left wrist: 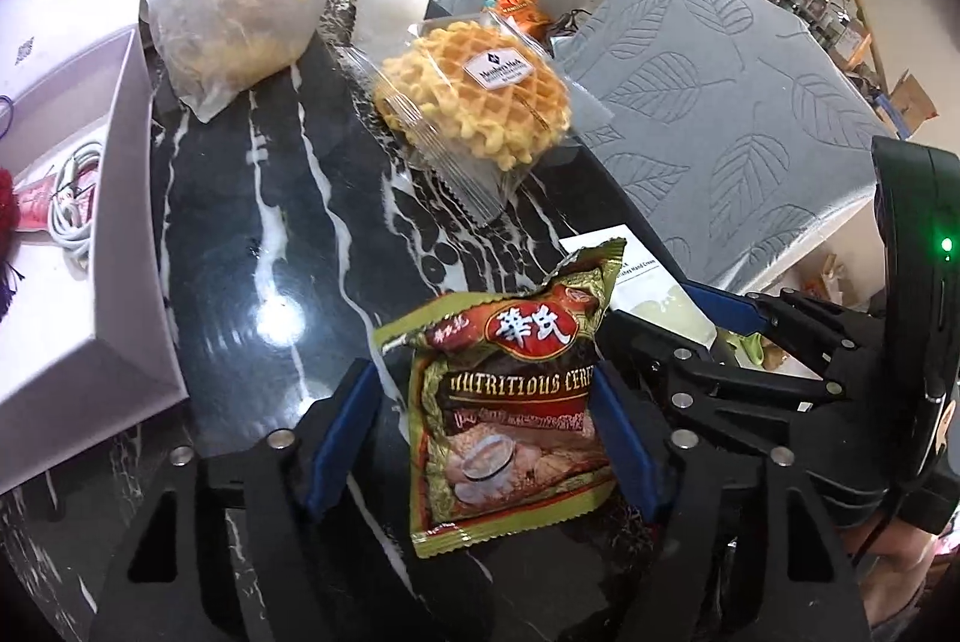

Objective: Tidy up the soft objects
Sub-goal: 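Grasp the Nutritious Cereal bag with the left tool while the right tool grasps the goat milk hand cream tube, then lift the cereal bag with the left tool while the right tool lifts the hand cream tube toward the box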

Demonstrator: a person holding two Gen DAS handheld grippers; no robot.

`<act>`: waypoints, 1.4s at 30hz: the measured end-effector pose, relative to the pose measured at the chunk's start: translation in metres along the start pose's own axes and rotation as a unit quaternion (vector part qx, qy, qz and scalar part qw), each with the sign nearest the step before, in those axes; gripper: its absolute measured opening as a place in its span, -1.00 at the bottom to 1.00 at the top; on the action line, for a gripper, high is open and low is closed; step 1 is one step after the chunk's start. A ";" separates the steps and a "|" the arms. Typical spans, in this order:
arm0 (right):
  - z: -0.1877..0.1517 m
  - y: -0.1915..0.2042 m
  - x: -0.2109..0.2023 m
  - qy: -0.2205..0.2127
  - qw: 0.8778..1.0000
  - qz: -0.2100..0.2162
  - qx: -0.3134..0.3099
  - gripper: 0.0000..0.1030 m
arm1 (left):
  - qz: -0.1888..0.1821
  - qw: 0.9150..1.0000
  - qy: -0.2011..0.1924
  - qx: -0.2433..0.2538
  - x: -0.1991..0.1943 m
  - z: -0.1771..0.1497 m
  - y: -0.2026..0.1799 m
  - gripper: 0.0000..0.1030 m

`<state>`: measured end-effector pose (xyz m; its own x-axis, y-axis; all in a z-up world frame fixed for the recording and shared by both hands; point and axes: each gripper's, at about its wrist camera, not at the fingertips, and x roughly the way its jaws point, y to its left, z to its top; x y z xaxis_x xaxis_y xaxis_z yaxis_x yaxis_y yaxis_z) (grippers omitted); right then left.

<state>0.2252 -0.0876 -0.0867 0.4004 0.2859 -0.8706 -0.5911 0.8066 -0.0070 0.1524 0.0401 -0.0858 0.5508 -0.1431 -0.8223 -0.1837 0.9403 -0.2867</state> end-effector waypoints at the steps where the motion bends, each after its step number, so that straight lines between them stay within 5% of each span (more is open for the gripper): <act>1: 0.000 0.000 0.000 -0.001 1.000 0.002 0.001 -0.04 | -0.004 1.000 0.001 0.001 0.000 -0.001 -0.001 0.17; 6: -0.010 0.007 -0.005 -0.004 1.000 0.013 0.002 -0.04 | -0.003 1.000 -0.003 0.014 -0.006 -0.008 -0.002 0.03; 18: -0.024 0.019 -0.031 -0.046 0.998 0.039 0.015 -0.04 | 0.024 1.000 0.000 0.018 -0.033 -0.032 0.022 0.02; 33: -0.031 0.015 -0.058 -0.076 0.995 0.047 0.036 -0.04 | 0.047 0.998 -0.004 0.051 -0.020 -0.031 0.014 0.08; 42: -0.036 0.015 -0.068 -0.084 0.994 0.047 0.044 -0.04 | 0.036 0.998 -0.013 0.044 -0.034 -0.035 0.015 -0.02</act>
<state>0.1644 -0.1138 -0.0454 0.4631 0.4385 -0.7703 -0.5707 0.8124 0.1193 0.1026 0.0481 -0.0785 0.5603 -0.0676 -0.8256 -0.1509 0.9717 -0.1820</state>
